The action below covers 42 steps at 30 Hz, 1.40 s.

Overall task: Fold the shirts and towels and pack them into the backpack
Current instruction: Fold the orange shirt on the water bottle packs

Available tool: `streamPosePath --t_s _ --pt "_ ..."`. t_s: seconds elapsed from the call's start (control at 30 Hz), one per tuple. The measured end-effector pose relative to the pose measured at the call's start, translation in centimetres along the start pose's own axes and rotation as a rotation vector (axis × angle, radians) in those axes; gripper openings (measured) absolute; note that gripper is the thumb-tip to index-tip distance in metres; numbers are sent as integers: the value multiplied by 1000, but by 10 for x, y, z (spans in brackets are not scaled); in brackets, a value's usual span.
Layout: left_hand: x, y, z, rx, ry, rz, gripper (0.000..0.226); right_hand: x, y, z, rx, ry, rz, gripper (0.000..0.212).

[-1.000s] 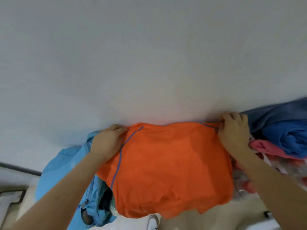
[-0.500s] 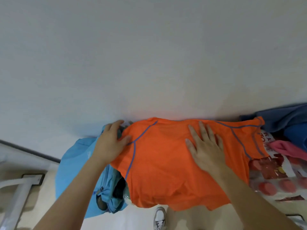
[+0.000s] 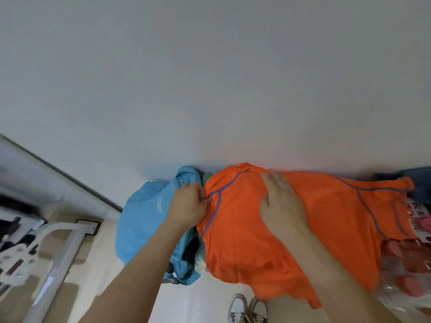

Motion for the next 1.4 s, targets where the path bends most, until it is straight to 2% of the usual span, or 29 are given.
streamPosePath --t_s 0.1,0.17,0.23,0.3,0.37,0.47,0.53,0.6,0.63,0.7,0.77,0.87,0.93,1.03,1.13,1.2,1.3,1.37,1.4 --pt "-4 16 -3 32 12 87 18 -39 -58 -6 151 -151 107 60" --pt "0 22 -2 59 7 177 18 -60 -71 -12 141 -238 51 62" --pt "8 22 -2 79 29 147 20 -71 -68 -17 131 -241 -32 65" --pt "17 14 -1 129 1 11 26 -71 -66 -18 126 -215 -70 67" --pt "31 3 4 216 -127 -93 35 -73 -68 -15 118 -200 -71 69" --pt "52 -11 9 261 -326 -229 23 -76 -68 -14 125 -203 -75 70" --pt "58 -18 9 280 -342 -523 16 -74 -66 -12 135 -225 -63 71" --pt "58 -22 5 284 -396 -899 18 -67 -66 -7 131 -294 55 82" --pt "56 -21 3 269 -423 -1011 18 -62 -67 -3 101 -354 142 89" --pt "52 -21 2 220 -395 -1042 12 -53 -70 8 -3 -442 300 101" --pt "50 -19 3 199 -272 -988 20 -39 -79 11 -67 -380 334 103" --pt "50 -12 4 181 -184 -1050 44 -18 -107 -9 22 -232 82 100" --pt "52 -6 5 140 -239 -1109 52 -20 -130 -24 14 -223 14 109" --pt "55 6 11 95 -354 -1127 47 -41 -148 -34 -176 -139 3 123" --pt "57 14 14 82 -424 -1104 34 -49 -148 -31 -210 32 50 101" --pt "60 14 15 64 -467 -1048 28 -46 -140 -29 -197 91 140 69" --pt "72 11 14 -46 -626 -1092 21 -38 -124 -28 -301 85 659 31" --pt "80 6 17 -191 -734 -1159 37 -28 -112 -30 -438 68 959 16" --pt "82 4 22 -312 -724 -1071 51 -20 -107 -31 -465 39 1034 14"
Point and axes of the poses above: each hand's wrist, its own z-axis towards the middle knuckle, its own x-axis out of the back of the hand, y = z × x, the point moved 2 cm from there along z, towards the middle knuckle, and after that the axes turned 5 degrees about -y, right-handed, at the moved point
